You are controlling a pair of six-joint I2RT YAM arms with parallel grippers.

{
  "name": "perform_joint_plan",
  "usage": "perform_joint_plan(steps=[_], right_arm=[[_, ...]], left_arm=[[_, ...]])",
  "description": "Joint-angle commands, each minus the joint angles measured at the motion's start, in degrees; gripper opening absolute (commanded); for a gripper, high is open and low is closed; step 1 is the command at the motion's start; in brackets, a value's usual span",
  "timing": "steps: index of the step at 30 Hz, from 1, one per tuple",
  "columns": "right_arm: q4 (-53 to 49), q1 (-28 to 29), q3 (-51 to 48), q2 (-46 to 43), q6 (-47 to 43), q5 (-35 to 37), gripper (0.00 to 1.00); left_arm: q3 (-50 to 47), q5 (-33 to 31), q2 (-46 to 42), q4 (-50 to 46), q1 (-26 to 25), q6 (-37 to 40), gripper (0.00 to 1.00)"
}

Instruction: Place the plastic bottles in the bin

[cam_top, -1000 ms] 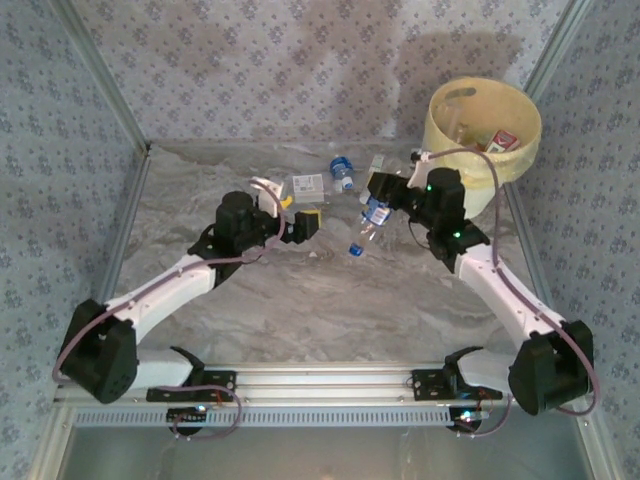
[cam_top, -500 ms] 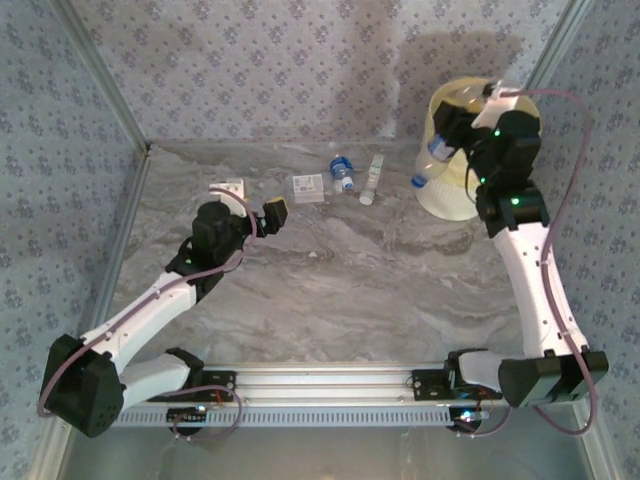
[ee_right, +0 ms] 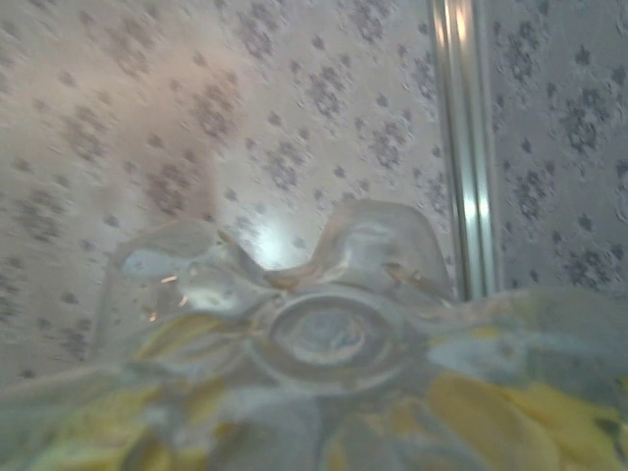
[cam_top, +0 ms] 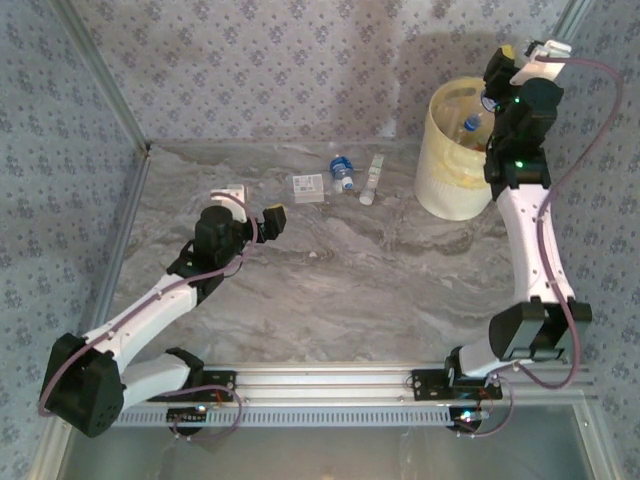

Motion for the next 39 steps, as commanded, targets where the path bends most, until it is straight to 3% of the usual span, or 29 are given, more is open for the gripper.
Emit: perform_joint_plan(steps=[1,6,9,11,14,18,23,25,29,39], right_arm=[[-0.01,-0.43,0.89,4.05,-2.56,5.16,0.55],[-20.01,-4.21,8.03,10.86,4.75,-5.13,0.60],[-32.46,-6.31,15.67,16.41,7.47,-12.90,0.80],[-37.21,-7.04,17.79,17.93,8.43,-14.53,0.86],[-35.42,-7.19,15.82,16.33,8.88,-14.20,0.90],[-36.46,-7.25,15.90,15.33,8.06,-7.83,0.99],[-43.95,-8.05,21.28,17.35,6.59,-0.61,1.00],[-49.43,-8.67,24.30,18.75,6.94,-1.71,1.00],[-48.14,-9.17,22.50,17.17,7.29,-12.91,1.00],[-37.27,-6.63,11.69,4.67,10.28,-18.59,1.00]], left_arm=[[-0.53,-0.85,-0.30,0.54,0.32,-0.87,0.98],[-1.38,-1.21,-0.47,0.23,0.32,-1.45,0.98],[-1.43,-1.40,-0.31,-0.29,0.30,-1.44,0.98],[-1.32,-1.51,-0.13,-0.56,0.34,-1.34,0.98],[-1.28,-1.60,0.13,-0.90,0.33,-1.29,0.98],[-0.91,-1.69,0.92,-1.08,0.36,-1.36,0.98],[-0.27,-1.73,2.16,-1.43,0.33,-1.70,0.98],[-0.17,-1.85,2.39,-1.48,0.32,-1.71,0.98],[0.30,-2.43,2.86,-2.07,0.39,-1.88,0.98],[6.93,-2.20,7.75,-10.68,1.18,-3.92,0.98]])
